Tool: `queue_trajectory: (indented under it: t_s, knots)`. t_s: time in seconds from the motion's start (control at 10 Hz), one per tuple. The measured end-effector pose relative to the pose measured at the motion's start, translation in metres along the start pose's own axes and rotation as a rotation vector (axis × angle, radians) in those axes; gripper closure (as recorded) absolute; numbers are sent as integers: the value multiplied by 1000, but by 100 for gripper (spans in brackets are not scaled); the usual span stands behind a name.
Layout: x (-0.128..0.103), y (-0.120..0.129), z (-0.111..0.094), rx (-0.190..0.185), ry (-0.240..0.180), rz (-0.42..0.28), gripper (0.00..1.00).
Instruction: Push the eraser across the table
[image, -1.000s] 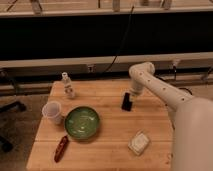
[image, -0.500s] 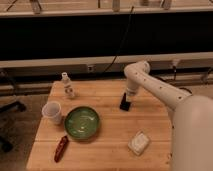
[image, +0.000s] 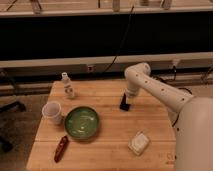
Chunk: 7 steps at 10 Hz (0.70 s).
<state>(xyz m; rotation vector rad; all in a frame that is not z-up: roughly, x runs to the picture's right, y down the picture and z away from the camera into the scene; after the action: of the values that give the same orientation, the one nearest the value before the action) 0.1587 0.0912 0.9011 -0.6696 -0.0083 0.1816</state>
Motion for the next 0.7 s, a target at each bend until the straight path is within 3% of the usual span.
queue_trajectory:
  t_s: [0.1, 0.4, 0.7]
  knots:
    - [0, -2, -1, 4, 1, 0, 89]
    - [10, -12, -2, 12, 4, 22, 99]
    - [23, -23, 2, 12, 16, 60, 100]
